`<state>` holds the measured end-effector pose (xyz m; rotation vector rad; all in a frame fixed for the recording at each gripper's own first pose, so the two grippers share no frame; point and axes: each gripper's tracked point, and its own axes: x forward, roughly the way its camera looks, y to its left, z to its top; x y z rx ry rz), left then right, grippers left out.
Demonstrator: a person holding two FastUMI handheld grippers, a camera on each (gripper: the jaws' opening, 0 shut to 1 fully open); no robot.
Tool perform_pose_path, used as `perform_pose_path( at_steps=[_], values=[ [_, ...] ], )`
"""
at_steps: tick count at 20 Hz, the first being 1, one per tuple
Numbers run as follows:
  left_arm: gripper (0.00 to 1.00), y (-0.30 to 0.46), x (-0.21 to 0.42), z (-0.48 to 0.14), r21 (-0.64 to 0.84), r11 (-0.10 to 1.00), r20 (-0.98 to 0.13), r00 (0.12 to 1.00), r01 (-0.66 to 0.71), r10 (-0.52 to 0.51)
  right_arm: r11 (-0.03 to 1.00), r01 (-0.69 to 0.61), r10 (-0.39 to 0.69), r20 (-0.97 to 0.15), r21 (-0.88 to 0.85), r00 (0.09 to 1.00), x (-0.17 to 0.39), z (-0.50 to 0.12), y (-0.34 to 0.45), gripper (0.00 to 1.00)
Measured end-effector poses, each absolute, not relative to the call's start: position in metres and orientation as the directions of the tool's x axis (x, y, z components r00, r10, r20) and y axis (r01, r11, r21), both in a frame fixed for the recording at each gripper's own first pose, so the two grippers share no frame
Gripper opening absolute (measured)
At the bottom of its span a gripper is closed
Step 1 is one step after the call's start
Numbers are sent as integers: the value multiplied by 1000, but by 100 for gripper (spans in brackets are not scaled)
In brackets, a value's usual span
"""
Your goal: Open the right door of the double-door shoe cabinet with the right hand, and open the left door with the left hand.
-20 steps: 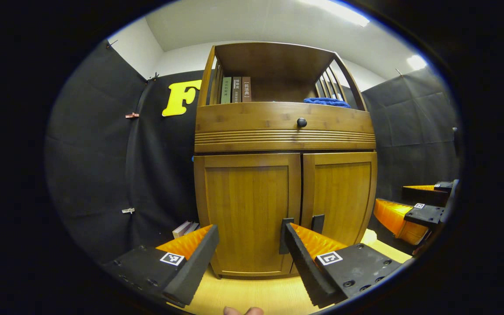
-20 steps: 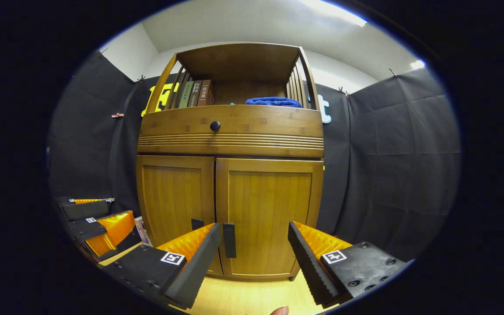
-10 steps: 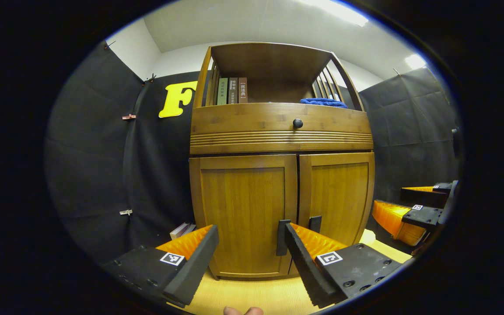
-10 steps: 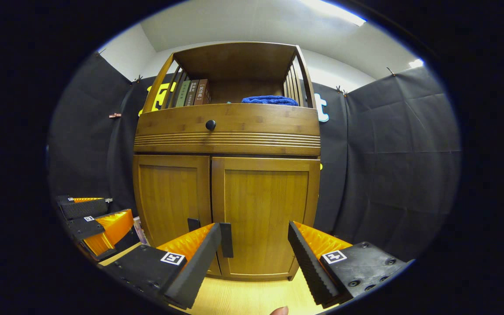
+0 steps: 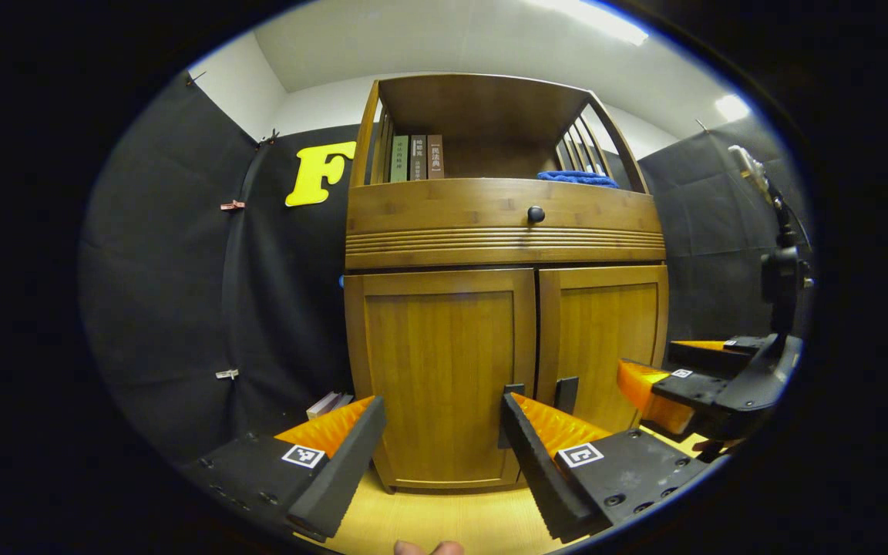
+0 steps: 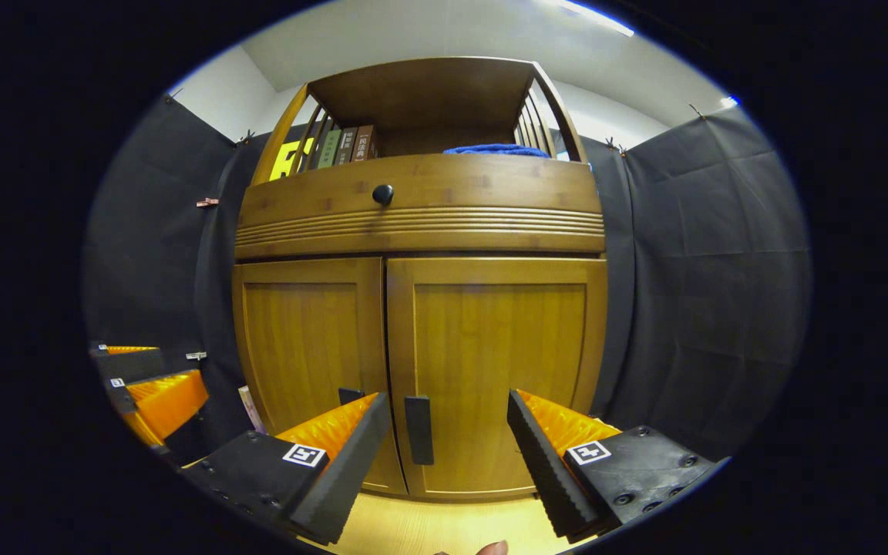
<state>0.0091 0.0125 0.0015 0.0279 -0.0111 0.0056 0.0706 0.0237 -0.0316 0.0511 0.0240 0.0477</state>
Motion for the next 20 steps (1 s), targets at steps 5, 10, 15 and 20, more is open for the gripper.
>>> perform_pose_path(
  at_steps=[5,10,15,20],
  values=[
    [94,27,10,-8,30,999,-6,1000,-21,21,993,-65,73,-75,102,994,113,-76,41,96],
    [94,36,12,-16,27,999,-23,999,-27,28,992,-67,83,-149,106,985,148,-121,58,98],
    [94,42,12,-23,19,999,-34,999,-29,30,995,-52,67,-187,85,980,175,-150,64,78],
    [94,48,12,-29,4,999,-49,998,-40,40,998,-35,43,-174,50,984,188,-161,67,35]
  ],
)
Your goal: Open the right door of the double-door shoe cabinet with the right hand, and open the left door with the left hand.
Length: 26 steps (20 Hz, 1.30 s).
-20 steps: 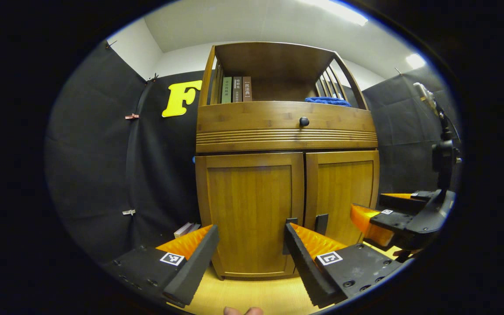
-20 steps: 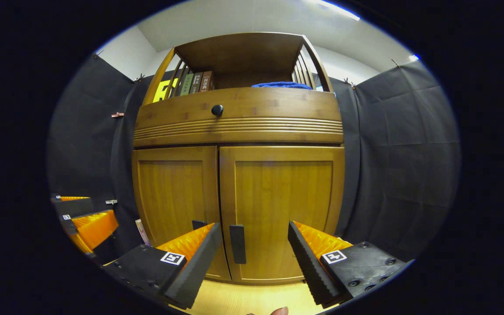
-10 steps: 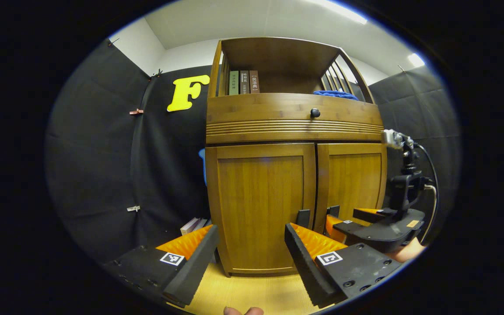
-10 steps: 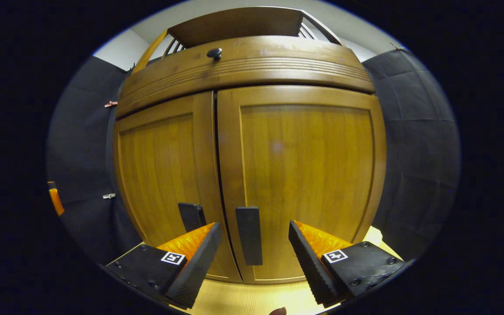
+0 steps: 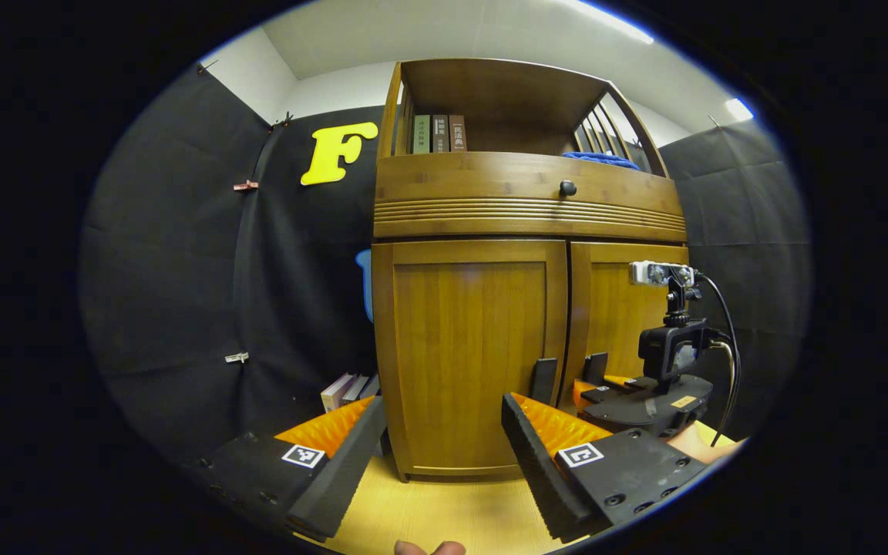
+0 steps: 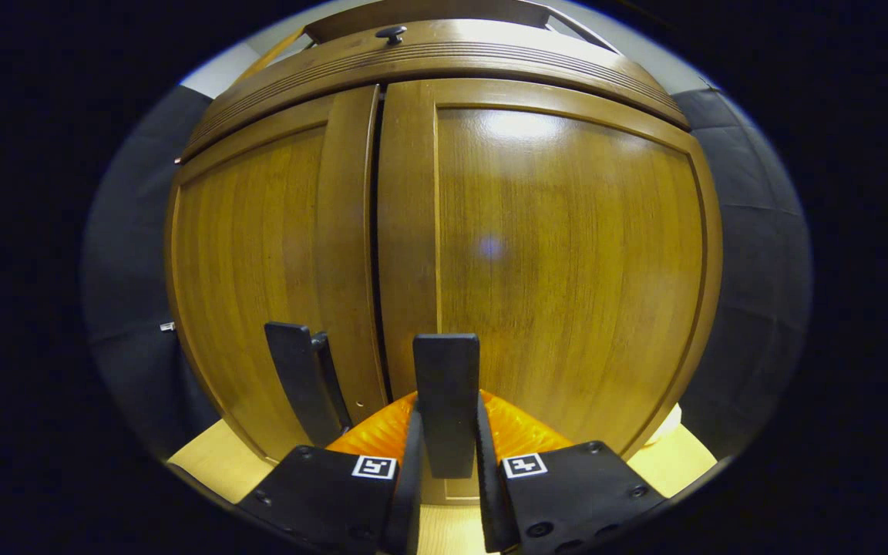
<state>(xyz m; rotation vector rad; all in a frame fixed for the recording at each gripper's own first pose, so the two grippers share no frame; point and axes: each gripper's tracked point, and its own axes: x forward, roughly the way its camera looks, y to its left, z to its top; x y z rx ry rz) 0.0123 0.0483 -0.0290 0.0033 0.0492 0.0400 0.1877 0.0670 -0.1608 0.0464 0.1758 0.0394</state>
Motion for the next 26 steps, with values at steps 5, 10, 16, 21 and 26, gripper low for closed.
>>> perform_pose_path(
  at_steps=[5,10,16,21,26],
  values=[
    [94,49,10,-29,-6,999,-51,997,-52,52,997,-56,68,-218,59,974,180,-161,65,27],
    [94,43,-3,-28,3,998,-44,997,-60,60,993,-85,100,-210,79,973,139,-155,53,26],
    [94,33,-15,-25,10,998,-39,997,-62,62,991,-99,116,-202,91,973,84,-149,28,29],
    [94,18,-21,-20,18,999,-27,999,-44,44,990,-95,115,-214,102,970,52,-147,4,29],
    [92,1,-20,-20,18,1000,-24,1000,-11,12,992,-63,85,-220,105,972,24,-144,-24,29]
  ],
)
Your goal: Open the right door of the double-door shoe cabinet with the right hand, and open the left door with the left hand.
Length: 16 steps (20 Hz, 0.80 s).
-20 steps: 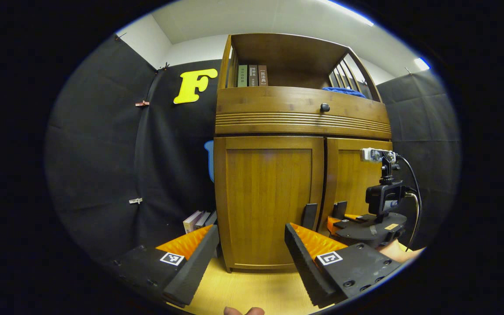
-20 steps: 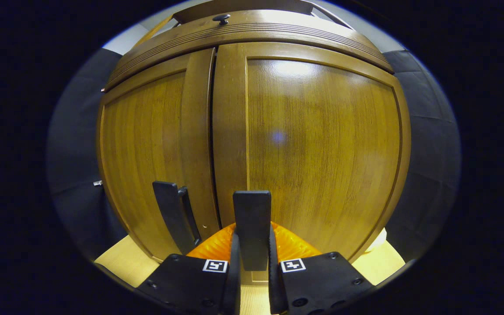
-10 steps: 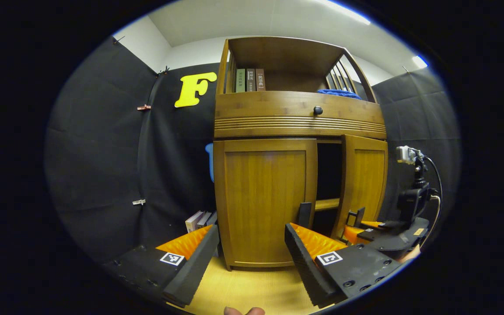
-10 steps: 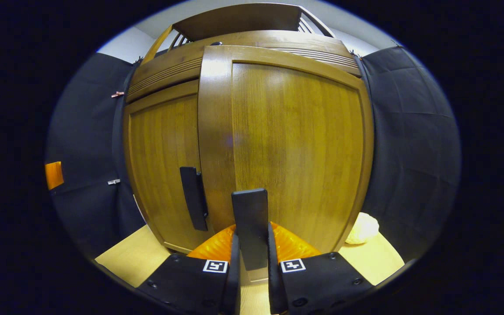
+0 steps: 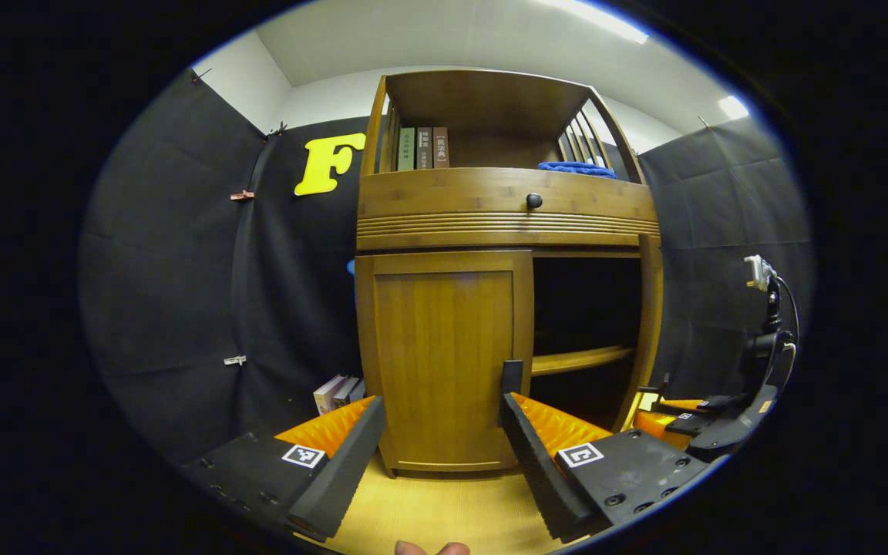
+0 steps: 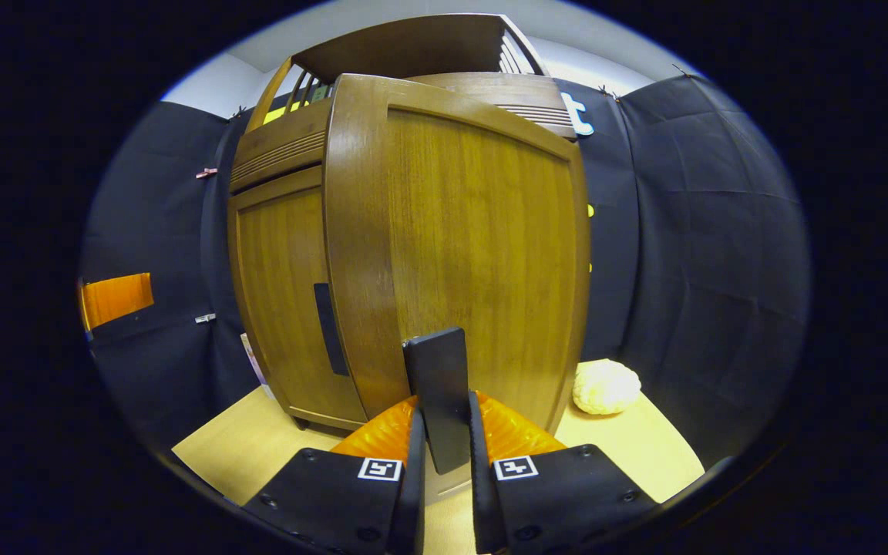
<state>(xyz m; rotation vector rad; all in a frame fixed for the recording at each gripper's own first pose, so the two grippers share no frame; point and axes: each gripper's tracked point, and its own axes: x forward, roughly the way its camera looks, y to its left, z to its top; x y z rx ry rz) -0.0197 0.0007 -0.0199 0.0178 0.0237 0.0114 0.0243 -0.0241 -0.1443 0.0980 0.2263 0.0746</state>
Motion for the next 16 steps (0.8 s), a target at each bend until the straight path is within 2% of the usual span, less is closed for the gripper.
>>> perform_pose_path(
  at_steps=[3,11,13,15,16],
  values=[
    [94,-13,-17,-16,22,1000,-15,1000,8,-8,993,-44,69,-226,111,972,11,-142,-44,29],
    [92,-56,-16,-9,20,1000,-9,1000,11,-11,991,-15,46,-232,134,972,-19,-139,-109,28],
    [94,-70,-17,-7,18,1000,-12,1000,7,-7,988,-5,40,-222,155,974,-21,-133,-131,28],
    [92,-82,-15,-7,9,1000,-22,1000,1,-1,986,7,30,-218,168,975,-25,-132,-156,23],
    [92,-88,-14,-7,5,1000,-25,1000,-3,3,985,3,34,-216,172,976,-27,-131,-166,14]
  ],
)
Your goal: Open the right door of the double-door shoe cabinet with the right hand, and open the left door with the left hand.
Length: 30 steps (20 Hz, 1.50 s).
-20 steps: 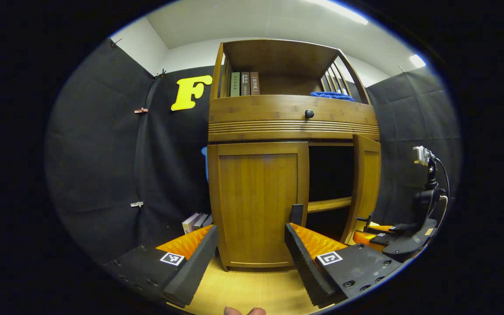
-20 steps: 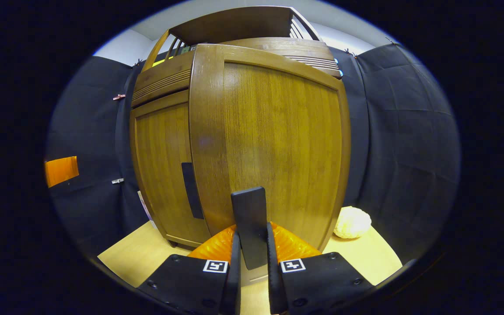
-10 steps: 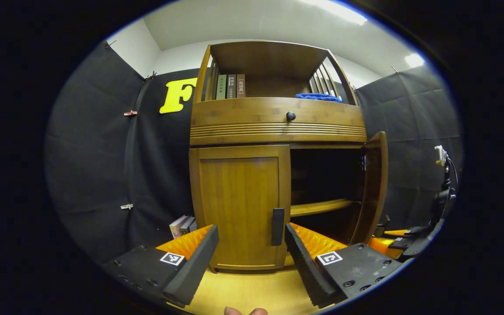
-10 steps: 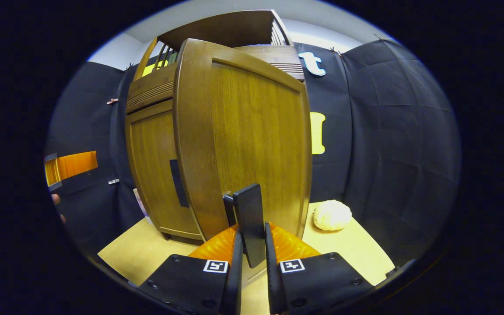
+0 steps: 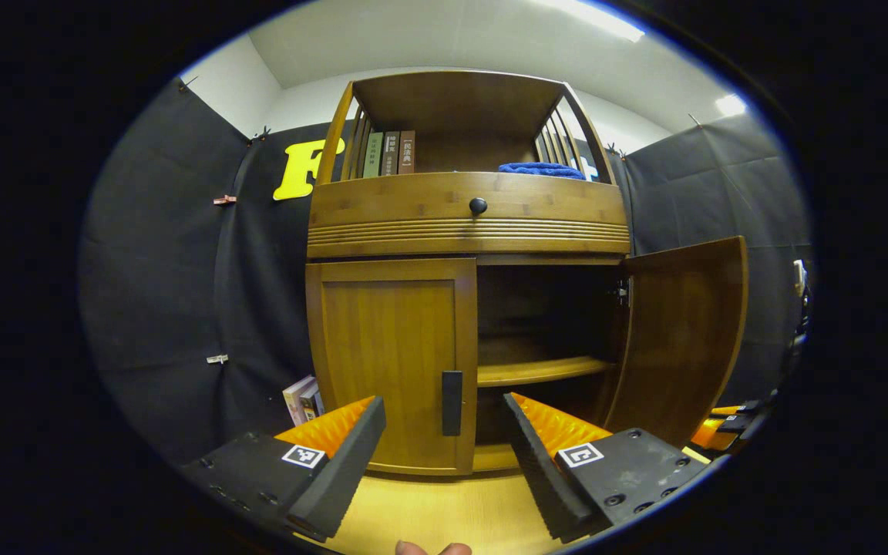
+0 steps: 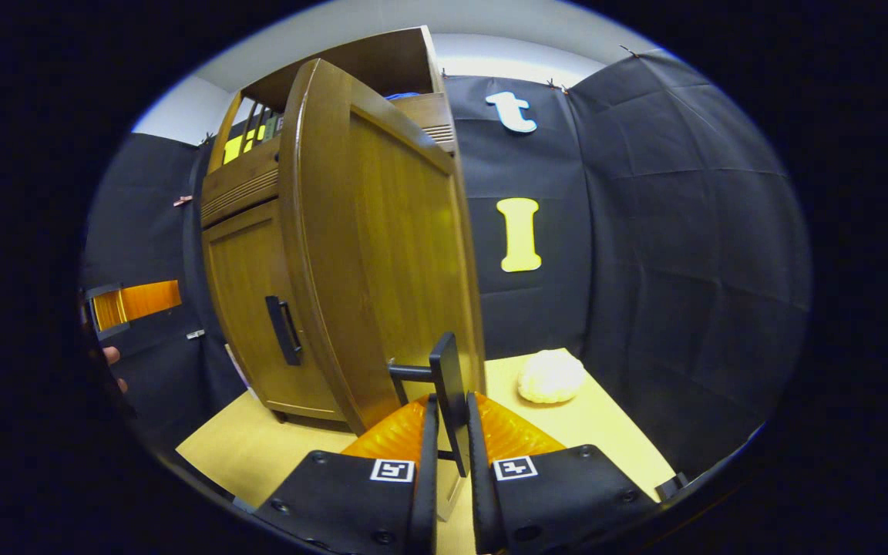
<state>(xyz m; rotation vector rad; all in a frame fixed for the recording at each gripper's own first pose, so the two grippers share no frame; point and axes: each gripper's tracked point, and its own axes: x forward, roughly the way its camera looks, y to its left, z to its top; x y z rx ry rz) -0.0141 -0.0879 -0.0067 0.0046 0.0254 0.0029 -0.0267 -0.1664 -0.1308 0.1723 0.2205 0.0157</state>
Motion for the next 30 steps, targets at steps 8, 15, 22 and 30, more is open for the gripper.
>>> perform_pose_path(
  at_steps=[8,15,22,30],
  values=[
    [94,-119,-5,2,3,999,-14,999,-39,39,987,-94,118,-190,134,975,-28,-121,-213,23],
    [94,-133,4,3,8,999,-14,999,-47,47,983,-69,100,-183,169,978,-26,-120,-241,22],
    [94,-134,19,-3,28,999,-18,999,-45,45,996,-11,20,-102,89,995,-42,-94,-259,40],
    [94,-114,80,-34,-17,999,-56,998,-35,34,984,166,-165,-16,72,986,-56,-62,-306,93]
  ],
)
